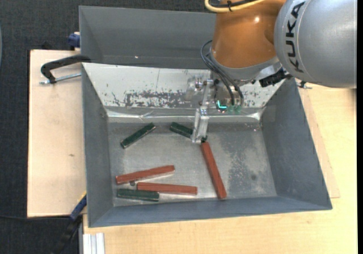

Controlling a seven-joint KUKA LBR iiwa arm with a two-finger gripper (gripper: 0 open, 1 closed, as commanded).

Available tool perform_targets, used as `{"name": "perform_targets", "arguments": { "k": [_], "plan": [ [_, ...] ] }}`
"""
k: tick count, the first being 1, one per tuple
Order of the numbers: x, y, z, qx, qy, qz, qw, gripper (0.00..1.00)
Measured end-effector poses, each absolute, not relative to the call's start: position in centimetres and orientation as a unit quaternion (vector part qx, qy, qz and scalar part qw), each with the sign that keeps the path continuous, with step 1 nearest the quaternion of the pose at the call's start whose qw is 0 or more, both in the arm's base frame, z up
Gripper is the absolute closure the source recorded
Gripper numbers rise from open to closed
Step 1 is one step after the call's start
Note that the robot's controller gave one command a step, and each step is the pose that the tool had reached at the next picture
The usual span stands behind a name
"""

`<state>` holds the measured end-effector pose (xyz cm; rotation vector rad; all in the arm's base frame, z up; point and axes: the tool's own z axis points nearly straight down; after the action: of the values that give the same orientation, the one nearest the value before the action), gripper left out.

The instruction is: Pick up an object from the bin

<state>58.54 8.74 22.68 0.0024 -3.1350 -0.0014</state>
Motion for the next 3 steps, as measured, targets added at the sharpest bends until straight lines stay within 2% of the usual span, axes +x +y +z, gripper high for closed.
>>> {"name": "perform_targets", "arguments": {
  "k": [1,2,3],
  "plan": [
    [58.7,8.7,23.2,0.000,-1.000,-0.001,-0.001,0.00],
    [58.4,9.0,21.8,-0.002,-1.000,-0.001,-0.007,0.00],
    [55.5,7.8,15.3,-0.014,-1.000,-0.001,-0.001,0.00]
  ]
}}
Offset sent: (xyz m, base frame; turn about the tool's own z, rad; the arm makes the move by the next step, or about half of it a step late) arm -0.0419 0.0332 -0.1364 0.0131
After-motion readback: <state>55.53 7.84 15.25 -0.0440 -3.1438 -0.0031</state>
